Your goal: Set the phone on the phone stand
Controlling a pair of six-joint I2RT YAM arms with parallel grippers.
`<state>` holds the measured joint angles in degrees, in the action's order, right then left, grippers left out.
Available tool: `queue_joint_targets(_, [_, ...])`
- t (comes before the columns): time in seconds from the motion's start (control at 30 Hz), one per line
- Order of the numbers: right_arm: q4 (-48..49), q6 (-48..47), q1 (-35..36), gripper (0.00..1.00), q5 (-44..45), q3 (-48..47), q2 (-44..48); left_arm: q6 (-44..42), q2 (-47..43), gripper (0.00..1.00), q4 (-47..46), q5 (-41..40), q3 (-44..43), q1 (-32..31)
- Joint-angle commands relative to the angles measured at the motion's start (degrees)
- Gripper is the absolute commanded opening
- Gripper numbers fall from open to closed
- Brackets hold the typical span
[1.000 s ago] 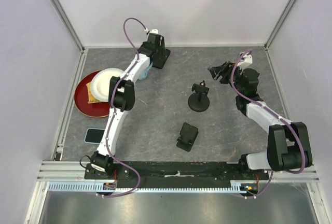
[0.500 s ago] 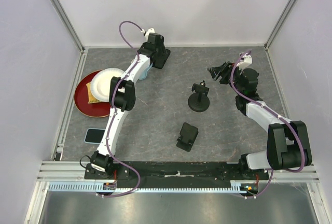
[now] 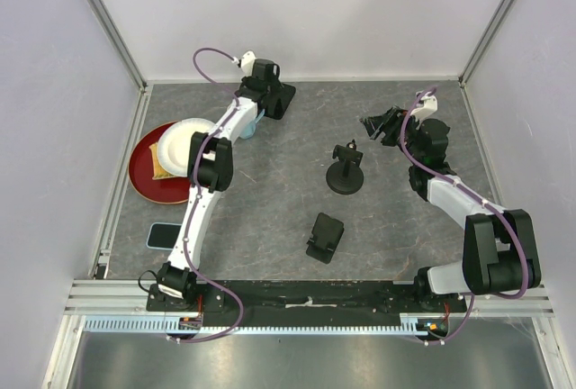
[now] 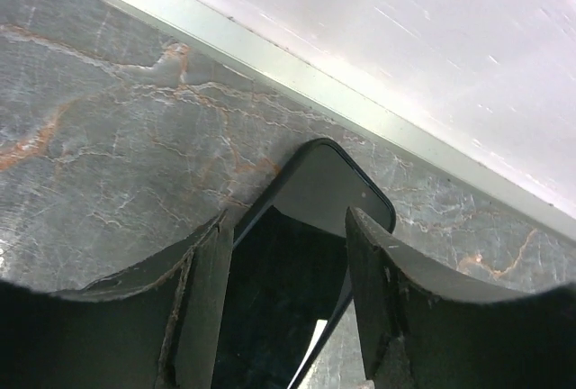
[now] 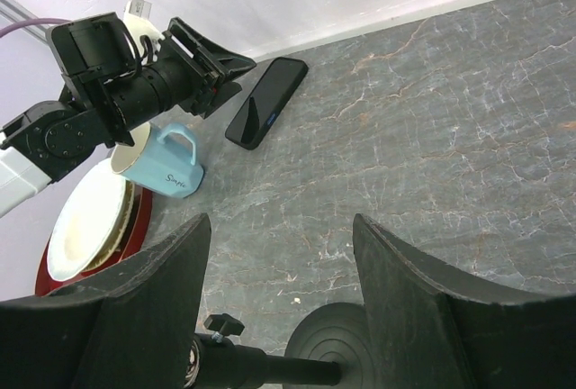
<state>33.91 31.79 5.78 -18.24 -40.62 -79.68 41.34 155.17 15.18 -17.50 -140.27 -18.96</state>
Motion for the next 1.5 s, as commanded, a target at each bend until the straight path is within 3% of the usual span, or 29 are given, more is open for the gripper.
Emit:
queue_joint_targets(0.0, [3.97,0.73,-0.33,0.72,-1.1,-0.16,-0.74,6.29,1.26,0.58,-3.5,-2.55,-0.18,0.85])
queue_joint_targets(0.33, [3.97,1.08,-0.33,0.72,-1.45,-0.25,-0.92,19.21,2.77,0.54,-1.82,3.17,0.43,1.56])
queue_joint_targets(0.77, [3.97,1.26,-0.42,0.72,-1.54,-0.25,-1.0,22.03,3.91,0.5,-3.84,12.3,0.7,0.24])
queue_joint_targets(1.13, [3.62,0.91,-0.95,0.72,-1.27,-0.16,-0.83,12.28,1.19,0.5,-5.16,16.26,2.89,-2.31])
queue_joint_targets(1.3, [3.62,0.99,-1.12,0.72,-1.27,-0.16,-0.83,3.58,-1.27,0.5,-4.28,16.35,3.95,-3.53])
queue_joint_targets(1.4, [3.53,0.99,-1.12,0.72,-1.36,-0.16,-0.83,-1.95,-3.21,0.57,-3.4,17.23,4.82,-4.15])
queue_joint_targets(1.47, [3.53,0.99,-1.12,0.73,-1.36,-0.16,-1.0,-5.74,-4.78,0.69,-2.61,19.95,6.14,-4.42])
